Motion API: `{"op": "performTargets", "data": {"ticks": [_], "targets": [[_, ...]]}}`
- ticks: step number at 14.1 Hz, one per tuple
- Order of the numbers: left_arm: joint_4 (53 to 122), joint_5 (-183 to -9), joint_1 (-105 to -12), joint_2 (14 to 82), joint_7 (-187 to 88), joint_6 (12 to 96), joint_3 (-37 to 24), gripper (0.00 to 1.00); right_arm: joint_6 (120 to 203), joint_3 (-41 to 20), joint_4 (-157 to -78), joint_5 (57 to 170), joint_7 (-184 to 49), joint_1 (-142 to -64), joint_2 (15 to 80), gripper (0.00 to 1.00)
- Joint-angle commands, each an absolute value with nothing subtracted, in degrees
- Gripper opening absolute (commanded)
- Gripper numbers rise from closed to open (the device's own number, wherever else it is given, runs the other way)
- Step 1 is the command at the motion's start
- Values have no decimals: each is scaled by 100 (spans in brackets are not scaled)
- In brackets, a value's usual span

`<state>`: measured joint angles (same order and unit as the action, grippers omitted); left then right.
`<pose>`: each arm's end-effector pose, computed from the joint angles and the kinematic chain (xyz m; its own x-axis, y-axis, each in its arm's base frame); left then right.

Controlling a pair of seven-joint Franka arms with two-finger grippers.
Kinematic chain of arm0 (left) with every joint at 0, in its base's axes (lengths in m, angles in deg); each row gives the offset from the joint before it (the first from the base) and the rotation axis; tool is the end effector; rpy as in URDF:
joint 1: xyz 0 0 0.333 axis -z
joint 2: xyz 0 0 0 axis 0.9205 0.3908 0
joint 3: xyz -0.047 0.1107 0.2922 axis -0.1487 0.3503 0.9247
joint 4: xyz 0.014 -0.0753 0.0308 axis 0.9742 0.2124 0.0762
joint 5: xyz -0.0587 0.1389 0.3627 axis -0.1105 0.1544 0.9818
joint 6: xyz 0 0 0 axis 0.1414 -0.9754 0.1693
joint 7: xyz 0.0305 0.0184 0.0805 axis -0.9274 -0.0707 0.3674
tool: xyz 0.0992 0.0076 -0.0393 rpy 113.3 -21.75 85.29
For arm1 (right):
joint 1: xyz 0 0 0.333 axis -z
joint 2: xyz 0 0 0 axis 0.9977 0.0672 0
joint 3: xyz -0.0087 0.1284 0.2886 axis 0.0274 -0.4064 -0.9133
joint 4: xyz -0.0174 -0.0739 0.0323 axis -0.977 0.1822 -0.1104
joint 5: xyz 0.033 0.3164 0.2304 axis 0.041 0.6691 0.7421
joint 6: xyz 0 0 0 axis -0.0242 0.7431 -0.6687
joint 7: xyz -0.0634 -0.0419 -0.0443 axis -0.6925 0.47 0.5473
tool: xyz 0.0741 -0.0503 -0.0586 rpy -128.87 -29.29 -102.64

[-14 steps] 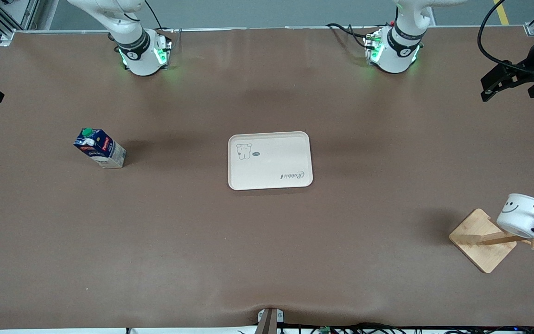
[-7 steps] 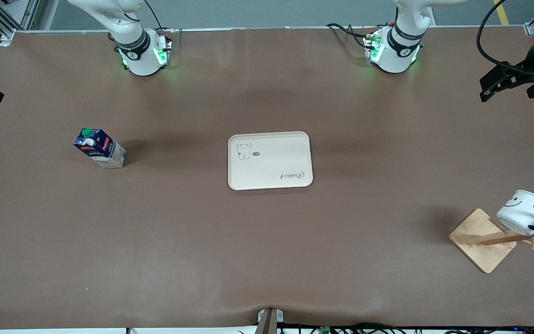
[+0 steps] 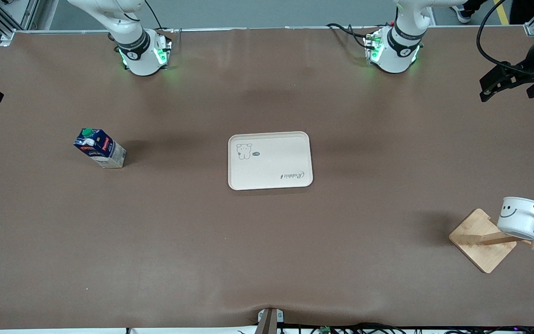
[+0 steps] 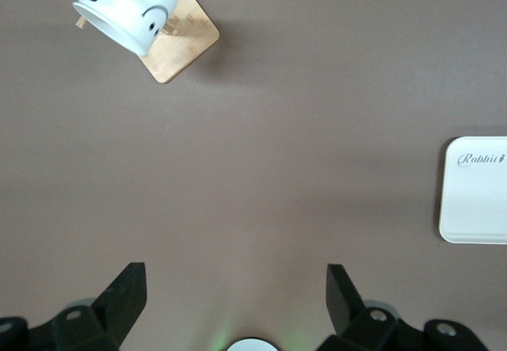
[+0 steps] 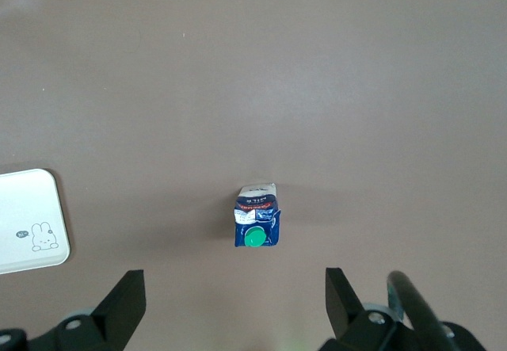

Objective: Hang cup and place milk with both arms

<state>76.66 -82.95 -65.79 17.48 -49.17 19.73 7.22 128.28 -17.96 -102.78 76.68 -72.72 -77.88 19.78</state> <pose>0.5126 -0.0440 0.6710 0.9995 0.0314 -0.0059 0.0309 -0.9968 -0.0737 0.5118 -0.0528 0.6979 0.9939 -0.1043 0.0353 -0.1044 -0.9945 0.0003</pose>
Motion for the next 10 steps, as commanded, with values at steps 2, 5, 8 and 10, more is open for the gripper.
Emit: {"op": "performTargets", "data": {"ticks": [2,5,8,10], "targets": [[7571,-8377,-6594,1771,-4875,1863,733,100,12740,-1836,-10135,7759,-7229,-7683,2035,100],[7579,-8360,-6585,1763,-4874,1854,733,100,12740,-1836,-10135,7759,-7238,-7683,2035,100],[7579,-8351,-6585,1762,-4874,1801,733,100,12740,-1827,-10135,7759,-7238,-7674,2043,100],[7579,-8342,-6585,1762,-4866,1793,733,100,12740,-1827,-10135,7759,-7238,-7674,2043,100]]}}
